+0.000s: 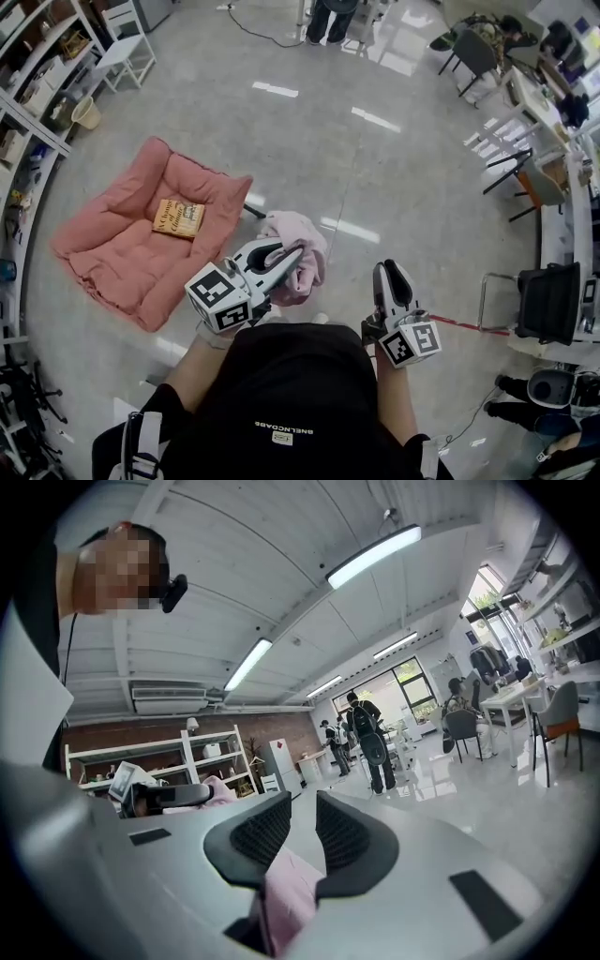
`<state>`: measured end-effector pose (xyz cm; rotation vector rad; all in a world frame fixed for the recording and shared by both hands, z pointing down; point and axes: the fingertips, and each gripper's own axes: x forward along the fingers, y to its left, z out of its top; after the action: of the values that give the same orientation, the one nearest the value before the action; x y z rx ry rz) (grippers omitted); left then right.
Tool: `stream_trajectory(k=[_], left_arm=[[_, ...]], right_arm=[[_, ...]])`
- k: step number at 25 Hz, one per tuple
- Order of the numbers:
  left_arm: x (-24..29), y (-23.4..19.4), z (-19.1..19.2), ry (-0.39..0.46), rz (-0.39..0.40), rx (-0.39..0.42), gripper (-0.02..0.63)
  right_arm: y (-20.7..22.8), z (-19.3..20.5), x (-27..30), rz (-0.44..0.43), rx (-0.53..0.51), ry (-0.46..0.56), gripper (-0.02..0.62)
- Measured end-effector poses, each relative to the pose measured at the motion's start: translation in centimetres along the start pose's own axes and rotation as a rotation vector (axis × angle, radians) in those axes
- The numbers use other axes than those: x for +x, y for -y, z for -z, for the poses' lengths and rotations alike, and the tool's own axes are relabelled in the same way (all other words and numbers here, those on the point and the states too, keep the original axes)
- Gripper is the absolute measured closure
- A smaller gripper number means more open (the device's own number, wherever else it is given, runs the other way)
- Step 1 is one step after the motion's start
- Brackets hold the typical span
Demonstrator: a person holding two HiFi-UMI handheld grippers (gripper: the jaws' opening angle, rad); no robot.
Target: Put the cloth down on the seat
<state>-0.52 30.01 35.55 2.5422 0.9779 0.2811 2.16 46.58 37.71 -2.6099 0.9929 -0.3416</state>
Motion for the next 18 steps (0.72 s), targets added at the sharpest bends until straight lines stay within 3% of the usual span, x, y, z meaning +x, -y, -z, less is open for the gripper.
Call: stream_trajectory(k=[7,13,18], left_arm=[[-4.2,-2.8,-0.5,-0.005,0.009,-0.009,0.552],[-4.2,-4.9,0.0,-0.02,-0.006,-0.014,0.552],[-3.1,-7.2,-0.8,-0.009,-0.036,-0.02,0.552]], right_arm=[[-5.0,2.3,3.9,-0.019,0.0,-0.036,0.494],[-4.5,3.0,6.4,-0.034,0.026,-0.029,0.494],[-2.9,2.7,9.4,-0.056,-0.021,-0.061,0.494]])
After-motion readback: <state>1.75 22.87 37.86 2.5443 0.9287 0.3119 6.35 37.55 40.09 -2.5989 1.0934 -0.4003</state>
